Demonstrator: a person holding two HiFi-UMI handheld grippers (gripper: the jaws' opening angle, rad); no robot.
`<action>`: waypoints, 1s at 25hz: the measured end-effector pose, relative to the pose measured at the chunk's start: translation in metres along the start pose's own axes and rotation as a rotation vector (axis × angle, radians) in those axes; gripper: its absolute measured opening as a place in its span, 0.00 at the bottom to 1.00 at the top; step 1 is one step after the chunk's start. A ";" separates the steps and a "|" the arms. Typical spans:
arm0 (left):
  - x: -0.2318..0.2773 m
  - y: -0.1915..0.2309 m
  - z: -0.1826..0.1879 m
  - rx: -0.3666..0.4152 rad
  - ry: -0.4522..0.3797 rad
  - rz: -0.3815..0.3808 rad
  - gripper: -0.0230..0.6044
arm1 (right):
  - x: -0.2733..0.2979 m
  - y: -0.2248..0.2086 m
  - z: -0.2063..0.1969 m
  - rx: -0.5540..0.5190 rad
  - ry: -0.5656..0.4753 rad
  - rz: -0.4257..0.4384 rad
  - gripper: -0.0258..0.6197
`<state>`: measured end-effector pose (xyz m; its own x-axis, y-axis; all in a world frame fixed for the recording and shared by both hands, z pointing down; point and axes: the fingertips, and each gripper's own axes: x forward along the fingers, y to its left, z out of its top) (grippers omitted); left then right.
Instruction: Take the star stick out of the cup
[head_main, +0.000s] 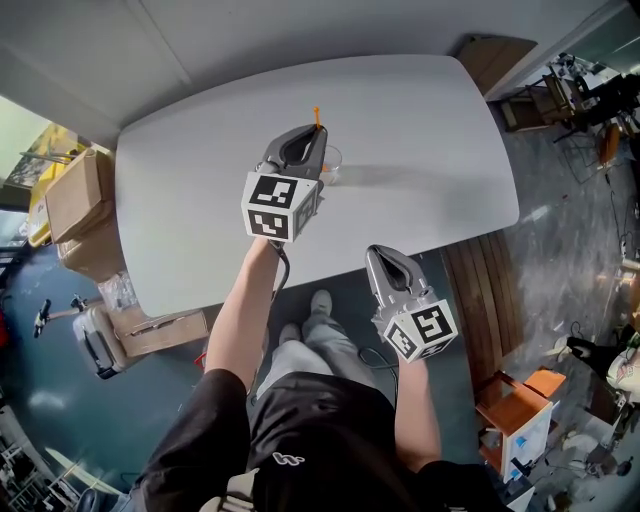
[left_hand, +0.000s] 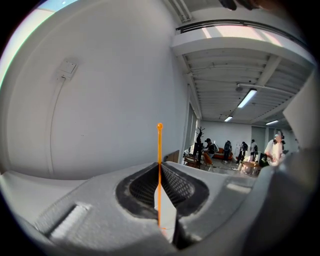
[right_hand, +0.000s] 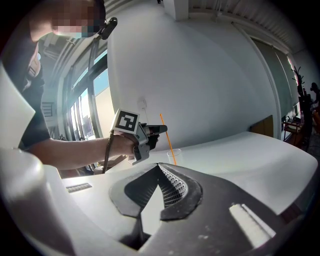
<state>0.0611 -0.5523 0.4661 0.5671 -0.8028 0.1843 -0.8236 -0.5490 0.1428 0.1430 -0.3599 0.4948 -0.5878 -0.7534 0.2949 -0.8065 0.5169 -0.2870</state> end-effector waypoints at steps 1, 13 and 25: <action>-0.003 -0.001 0.003 0.008 -0.005 -0.002 0.06 | 0.000 0.002 0.000 0.007 -0.002 -0.003 0.05; -0.042 -0.033 0.051 0.128 -0.096 -0.077 0.06 | -0.007 0.029 0.006 -0.036 -0.023 -0.007 0.06; -0.101 -0.048 0.098 0.126 -0.201 -0.118 0.06 | -0.023 0.064 0.007 -0.060 -0.057 -0.024 0.07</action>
<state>0.0417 -0.4681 0.3456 0.6553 -0.7550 -0.0255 -0.7545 -0.6558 0.0274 0.1056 -0.3119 0.4634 -0.5653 -0.7868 0.2477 -0.8235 0.5208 -0.2249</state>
